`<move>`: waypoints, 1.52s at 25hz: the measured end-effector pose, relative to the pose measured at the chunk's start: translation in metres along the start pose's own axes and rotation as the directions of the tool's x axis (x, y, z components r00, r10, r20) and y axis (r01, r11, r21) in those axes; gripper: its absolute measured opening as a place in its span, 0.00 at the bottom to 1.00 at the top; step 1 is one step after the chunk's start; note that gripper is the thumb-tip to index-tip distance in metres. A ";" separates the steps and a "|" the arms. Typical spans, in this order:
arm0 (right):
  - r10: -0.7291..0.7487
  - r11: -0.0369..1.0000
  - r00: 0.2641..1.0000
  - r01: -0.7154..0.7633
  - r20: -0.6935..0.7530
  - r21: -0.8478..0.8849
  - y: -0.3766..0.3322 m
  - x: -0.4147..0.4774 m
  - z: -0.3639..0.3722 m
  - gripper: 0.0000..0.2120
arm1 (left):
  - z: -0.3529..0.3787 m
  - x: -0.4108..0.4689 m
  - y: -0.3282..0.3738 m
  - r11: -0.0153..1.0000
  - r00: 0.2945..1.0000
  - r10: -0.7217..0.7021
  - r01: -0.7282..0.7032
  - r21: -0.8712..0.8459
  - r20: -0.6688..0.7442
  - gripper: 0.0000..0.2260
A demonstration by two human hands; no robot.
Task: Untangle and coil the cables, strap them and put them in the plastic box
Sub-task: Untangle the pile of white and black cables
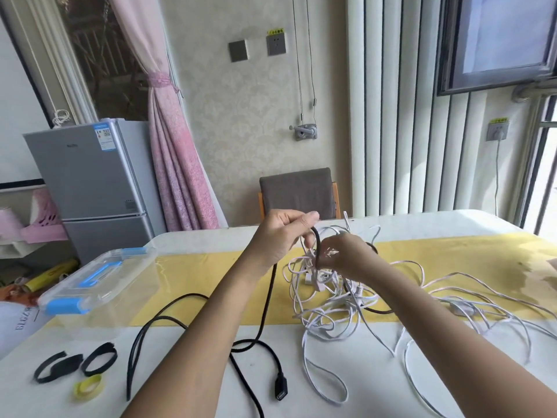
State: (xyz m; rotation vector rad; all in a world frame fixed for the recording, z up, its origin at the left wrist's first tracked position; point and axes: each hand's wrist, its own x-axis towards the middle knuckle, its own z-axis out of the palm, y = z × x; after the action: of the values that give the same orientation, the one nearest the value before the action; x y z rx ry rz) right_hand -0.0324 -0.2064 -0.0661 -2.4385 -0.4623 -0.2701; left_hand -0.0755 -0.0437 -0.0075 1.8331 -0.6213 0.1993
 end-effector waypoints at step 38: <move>0.358 0.927 0.812 -0.252 -0.460 0.277 0.063 -0.054 0.000 0.29 | 0.102 -0.027 -0.074 0.886 0.993 0.115 -0.117 0.449 0.032 0.16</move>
State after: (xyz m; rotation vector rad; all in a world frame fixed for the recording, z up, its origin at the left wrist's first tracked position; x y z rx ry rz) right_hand -0.0569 -0.2670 -0.1168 -2.0851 0.1356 -0.6644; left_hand -0.0779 -0.1125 -0.1169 2.2442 -0.7325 0.4511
